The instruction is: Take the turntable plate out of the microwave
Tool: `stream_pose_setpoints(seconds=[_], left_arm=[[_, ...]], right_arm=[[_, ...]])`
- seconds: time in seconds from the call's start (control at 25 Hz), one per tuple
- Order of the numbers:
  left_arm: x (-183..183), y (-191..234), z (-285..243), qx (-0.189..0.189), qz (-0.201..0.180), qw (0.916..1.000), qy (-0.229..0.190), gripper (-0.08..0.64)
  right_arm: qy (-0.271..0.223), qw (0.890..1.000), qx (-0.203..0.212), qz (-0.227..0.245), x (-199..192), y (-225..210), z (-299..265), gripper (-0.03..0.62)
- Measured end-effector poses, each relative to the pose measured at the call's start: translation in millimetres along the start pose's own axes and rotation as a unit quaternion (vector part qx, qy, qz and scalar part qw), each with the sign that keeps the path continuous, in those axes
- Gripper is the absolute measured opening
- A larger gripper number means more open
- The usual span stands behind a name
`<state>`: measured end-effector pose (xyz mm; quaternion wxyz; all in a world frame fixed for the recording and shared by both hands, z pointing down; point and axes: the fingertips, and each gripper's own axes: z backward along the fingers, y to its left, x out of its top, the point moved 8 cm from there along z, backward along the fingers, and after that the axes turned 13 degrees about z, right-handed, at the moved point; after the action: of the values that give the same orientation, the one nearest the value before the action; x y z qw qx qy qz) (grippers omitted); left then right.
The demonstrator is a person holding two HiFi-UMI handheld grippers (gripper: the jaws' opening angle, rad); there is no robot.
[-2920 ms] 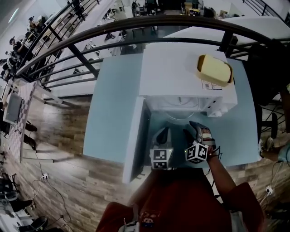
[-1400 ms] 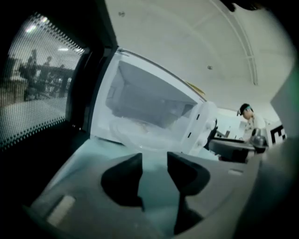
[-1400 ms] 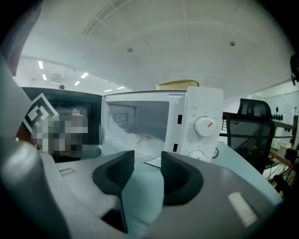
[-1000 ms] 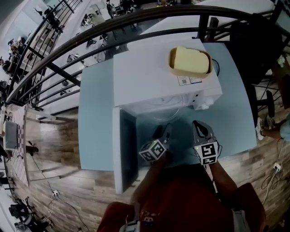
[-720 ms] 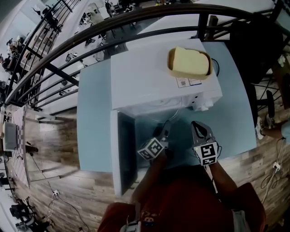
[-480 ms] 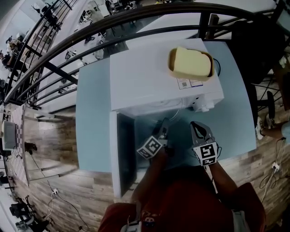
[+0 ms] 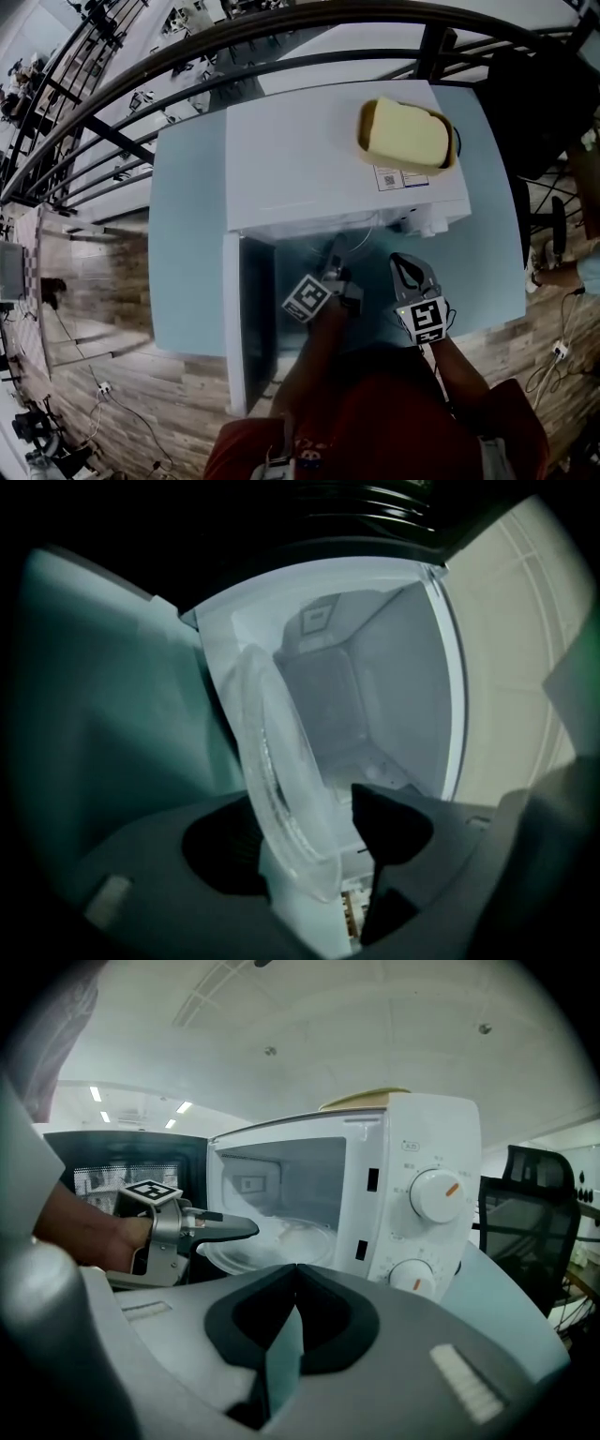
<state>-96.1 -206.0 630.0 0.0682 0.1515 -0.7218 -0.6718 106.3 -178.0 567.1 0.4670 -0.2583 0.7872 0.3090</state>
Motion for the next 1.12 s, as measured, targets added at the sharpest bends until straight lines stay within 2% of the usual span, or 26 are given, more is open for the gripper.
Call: stream_pose_setpoints(seconds=[0.2,0.36,0.44,0.52,0.64,0.8,0.96,1.04,1.12], left_arm=[[2.4,7.0,-7.8,-0.012,0.029,0.9994,-0.012,0.247],[5.6,10.8,-14.0,0.005,0.031,0.9994,-0.014,0.233],[4.9,11.1,-18.5,-0.005,0.051,0.9986,-0.016,0.223],[5.5,14.1,-19.5,-0.006,0.066,0.9976,-0.018,0.188],[8.1,19.1,-17.5,0.01,0.069,0.9974,-0.019,0.132],[6.1,19.6,-18.3,-0.001,0.088,0.996,-0.017,0.116],[9.0,11.7,-14.9,-0.018,0.059,0.9981,-0.005,0.048],[12.1,11.4,-12.8,-0.012,0.04,0.9991,-0.002,0.035],[11.8,11.7,-11.4,-0.015,0.047,0.9988,-0.001,0.034]], right_arm=[[0.006,1.0,0.014,0.006,-1.1,1.0,-9.4,0.0],[0.012,1.0,0.02,0.011,1.4,0.6,-14.8,0.0],[0.012,1.0,0.023,0.013,1.8,1.0,-16.9,0.0],[0.013,1.0,0.024,0.015,2.8,1.5,-18.4,0.0],[0.019,0.999,0.027,0.013,3.5,3.2,-19.6,0.0],[0.011,0.999,0.028,0.017,2.8,5.8,-21.3,0.0],[0.009,0.999,0.028,0.02,5.9,8.1,-20.9,0.0],[0.009,0.999,0.027,0.021,7.1,9.6,-19.9,0.0],[0.013,0.999,0.028,0.022,9.6,11.6,-17.6,0.0]])
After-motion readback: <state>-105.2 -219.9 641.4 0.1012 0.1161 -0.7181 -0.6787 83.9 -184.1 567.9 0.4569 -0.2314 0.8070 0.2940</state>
